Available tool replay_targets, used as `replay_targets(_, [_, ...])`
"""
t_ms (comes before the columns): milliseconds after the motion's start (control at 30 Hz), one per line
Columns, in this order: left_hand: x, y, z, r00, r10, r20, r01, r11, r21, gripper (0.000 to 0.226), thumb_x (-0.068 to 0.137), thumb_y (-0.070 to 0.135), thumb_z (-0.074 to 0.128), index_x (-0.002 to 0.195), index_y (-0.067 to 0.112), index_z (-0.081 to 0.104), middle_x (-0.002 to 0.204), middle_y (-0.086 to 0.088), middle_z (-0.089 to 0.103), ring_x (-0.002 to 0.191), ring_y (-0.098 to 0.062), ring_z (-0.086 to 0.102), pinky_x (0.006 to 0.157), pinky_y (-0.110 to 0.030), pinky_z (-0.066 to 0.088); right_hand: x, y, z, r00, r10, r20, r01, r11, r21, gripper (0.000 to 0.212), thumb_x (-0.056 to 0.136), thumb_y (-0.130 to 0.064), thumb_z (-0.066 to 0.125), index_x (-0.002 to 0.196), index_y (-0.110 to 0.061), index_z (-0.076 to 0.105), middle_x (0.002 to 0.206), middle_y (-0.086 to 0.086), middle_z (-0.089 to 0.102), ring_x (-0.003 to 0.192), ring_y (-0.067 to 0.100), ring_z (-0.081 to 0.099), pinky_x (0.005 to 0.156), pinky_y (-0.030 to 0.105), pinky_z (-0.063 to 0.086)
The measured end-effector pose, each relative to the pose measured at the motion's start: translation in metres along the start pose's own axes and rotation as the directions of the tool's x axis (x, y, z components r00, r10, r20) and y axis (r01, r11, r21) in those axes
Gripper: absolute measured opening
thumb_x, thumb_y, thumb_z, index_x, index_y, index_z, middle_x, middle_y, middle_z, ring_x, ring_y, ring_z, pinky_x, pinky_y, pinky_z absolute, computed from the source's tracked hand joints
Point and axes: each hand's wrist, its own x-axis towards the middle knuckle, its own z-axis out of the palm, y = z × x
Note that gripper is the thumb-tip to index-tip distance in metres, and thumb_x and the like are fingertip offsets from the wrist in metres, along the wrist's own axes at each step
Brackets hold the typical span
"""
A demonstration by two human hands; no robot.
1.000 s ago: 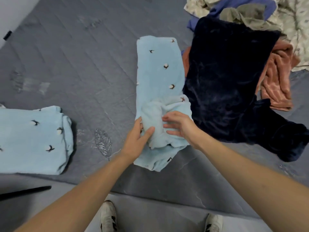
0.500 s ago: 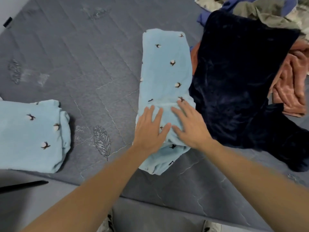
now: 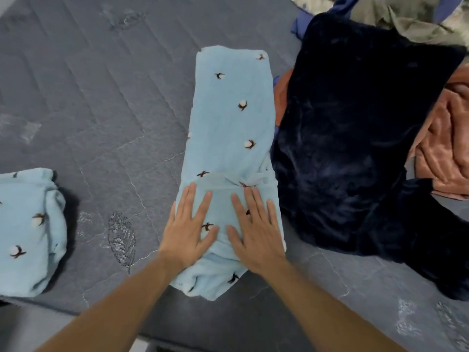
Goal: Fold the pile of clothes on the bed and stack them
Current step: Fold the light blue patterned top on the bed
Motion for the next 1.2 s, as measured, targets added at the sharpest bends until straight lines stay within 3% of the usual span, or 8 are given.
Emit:
replay_targets(167, [0.016,-0.014,-0.022,0.993,0.096,-0.062,-0.102,0.991,-0.091,0.078,0.102,0.064,0.036,0.168,0.032,0.009,0.175,-0.009,-0.008,0.162,-0.03,-0.006,0.128,-0.06,0.015,0.042,-0.002,-0.028,0.989,0.03,-0.144,-0.025,0.999,0.037,0.075,0.105,-0.05,0.038,0.168,-0.025,0.006,0.176,0.001,-0.004,0.162,0.023,-0.004,0.129,0.051,0.003])
replay_targets(367, [0.123,-0.039,-0.07,0.999,-0.041,-0.008,0.037,0.964,-0.262,0.077,0.101,0.074,0.026,0.164,0.046,-0.009,0.175,-0.001,-0.012,0.162,-0.023,-0.005,0.128,-0.046,0.014,0.149,0.013,-0.063,0.989,0.11,-0.098,-0.105,0.993,0.058,0.072,0.107,-0.045,0.043,0.167,-0.026,0.009,0.175,0.0,-0.003,0.161,0.021,-0.011,0.131,0.05,0.006])
replay_targets(533, [0.242,-0.057,-0.089,0.99,-0.075,0.123,0.124,0.881,-0.456,0.077,0.104,0.062,0.043,0.165,0.044,-0.002,0.174,-0.003,0.01,0.16,-0.018,0.012,0.127,-0.047,0.023,0.252,0.049,-0.087,0.966,0.257,-0.027,-0.254,0.963,0.094,0.077,0.104,-0.044,0.051,0.167,-0.024,0.012,0.175,0.005,0.001,0.161,0.03,-0.007,0.13,0.045,0.002])
replay_targets(667, [0.323,-0.055,-0.103,0.985,-0.152,0.08,0.161,0.667,-0.727,0.081,0.105,0.041,0.059,0.168,0.025,0.01,0.169,0.002,0.028,0.152,-0.016,0.032,0.111,-0.019,0.032,0.324,0.071,-0.108,0.927,0.374,0.043,-0.371,0.887,0.275,0.08,0.1,-0.049,0.058,0.166,-0.028,0.017,0.174,0.005,0.007,0.16,0.03,0.007,0.129,0.044,0.012])
replay_targets(833, [0.404,-0.059,-0.126,0.953,-0.294,0.065,0.223,0.545,-0.809,0.084,0.1,0.036,0.069,0.166,0.017,0.021,0.163,-0.002,0.041,0.139,-0.019,0.048,0.106,-0.028,0.041,0.395,0.089,-0.128,0.834,0.543,0.1,-0.478,0.62,0.622,0.084,0.088,-0.05,0.073,0.158,-0.028,0.031,0.149,0.007,0.052,0.141,0.032,0.045,0.117,0.044,0.04])
replay_targets(1033, [0.447,-0.076,-0.131,0.927,-0.356,0.122,0.292,0.476,-0.83,0.061,0.094,0.041,0.076,0.143,0.017,0.05,0.129,-0.004,0.065,0.1,-0.016,0.066,0.069,-0.028,0.052,0.434,0.113,-0.136,0.723,0.677,0.142,-0.646,0.589,0.485,0.092,0.072,-0.07,0.076,0.148,-0.028,0.047,0.15,0.011,0.05,0.142,0.032,0.042,0.116,0.048,0.04])
replay_targets(1100, [0.454,-0.079,-0.13,0.913,-0.384,0.142,0.315,0.438,-0.842,0.058,0.092,0.041,0.079,0.137,0.017,0.052,0.122,-0.002,0.067,0.093,-0.012,0.067,0.062,-0.025,0.052,0.444,0.118,-0.14,0.736,0.658,0.158,-0.601,0.527,0.601,0.088,0.067,-0.054,0.089,0.139,-0.017,0.056,0.137,0.011,0.063,0.124,0.034,0.061,0.104,0.05,0.053])
replay_targets(1200, [0.459,-0.082,-0.13,0.909,-0.381,0.168,0.331,0.416,-0.847,0.059,0.086,0.033,0.086,0.132,0.02,0.052,0.109,0.005,0.067,0.091,-0.01,0.068,0.057,-0.024,0.054,0.451,0.12,-0.147,0.741,0.639,0.208,-0.543,0.387,0.745,0.077,0.066,-0.02,0.097,0.13,-0.007,0.056,0.111,0.015,0.073,0.088,0.035,0.075,0.069,0.05,0.065])
